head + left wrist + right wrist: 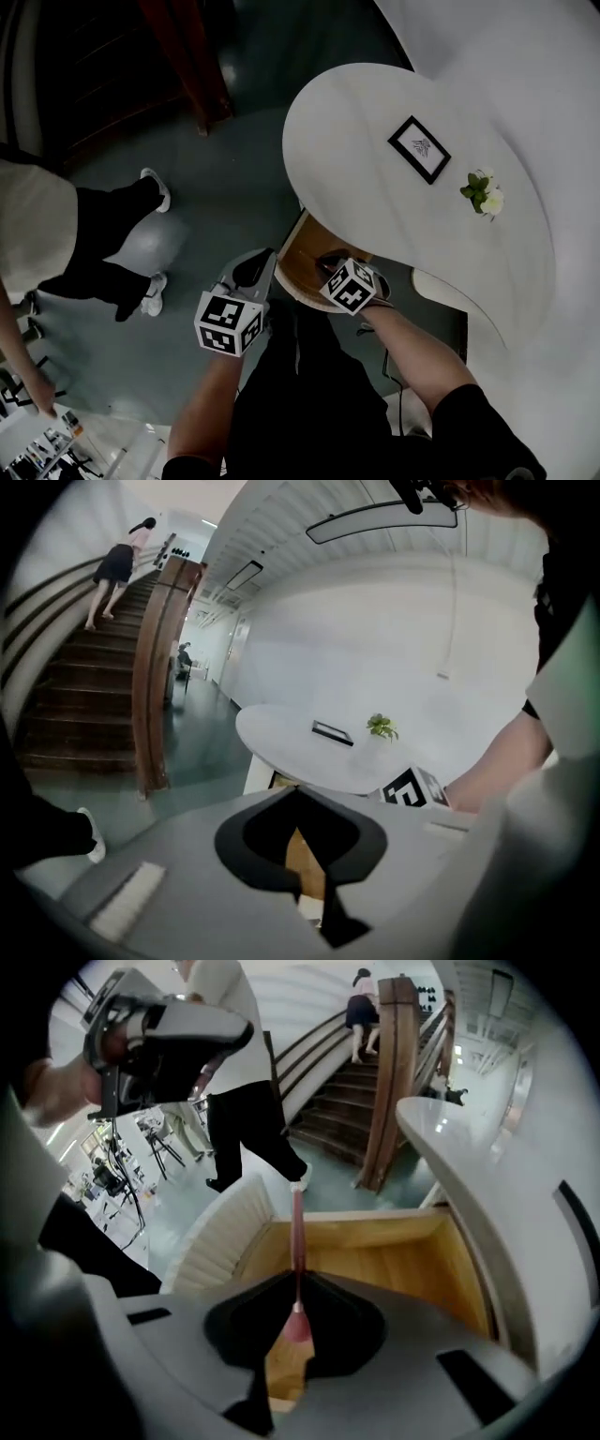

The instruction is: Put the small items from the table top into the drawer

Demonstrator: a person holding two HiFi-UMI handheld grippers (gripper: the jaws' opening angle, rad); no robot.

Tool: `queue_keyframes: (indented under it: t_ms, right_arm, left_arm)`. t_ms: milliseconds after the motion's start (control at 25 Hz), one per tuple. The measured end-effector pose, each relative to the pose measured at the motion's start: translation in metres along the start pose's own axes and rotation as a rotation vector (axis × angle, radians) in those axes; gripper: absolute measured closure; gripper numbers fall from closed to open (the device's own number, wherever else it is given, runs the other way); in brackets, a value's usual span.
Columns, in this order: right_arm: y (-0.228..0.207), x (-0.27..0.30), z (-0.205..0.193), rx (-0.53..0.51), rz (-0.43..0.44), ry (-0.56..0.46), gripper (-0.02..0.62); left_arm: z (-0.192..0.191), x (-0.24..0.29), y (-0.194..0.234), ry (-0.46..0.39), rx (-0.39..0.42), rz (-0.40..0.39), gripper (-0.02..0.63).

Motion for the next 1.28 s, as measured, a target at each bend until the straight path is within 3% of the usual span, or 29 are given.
queue_keyframes:
  t_ms: [600, 960, 1280]
  right_arm:
    - [-0.013, 0.083, -0.047, -0.135, 0.103, 0.219, 0.551]
    - [-0.014, 0.093, -0.043, -0.121, 0.086, 0.22, 0.544]
    - [-0.004, 0.046, -0.019, -0.037, 0.004, 0.193, 0.525]
  left_arm:
    - [-0.024, -0.003, 0.021, 0.039, -0.036, 0.05, 0.595]
    - [-0.027, -0.015, 0.031, 0.03, -0.046, 0.058, 0.595]
    - [-0.009, -0.05, 0.03, 0.001, -0.037, 0.034, 0.595]
Point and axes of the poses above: the fingertips, and each gripper's own axes: x forward along the fingers, y to its left, z out of its top, the point moved 4 cm from there along -x, backward along the fingers, and after that the axes turned 11 degrees about -y, right-handed, at the moved point
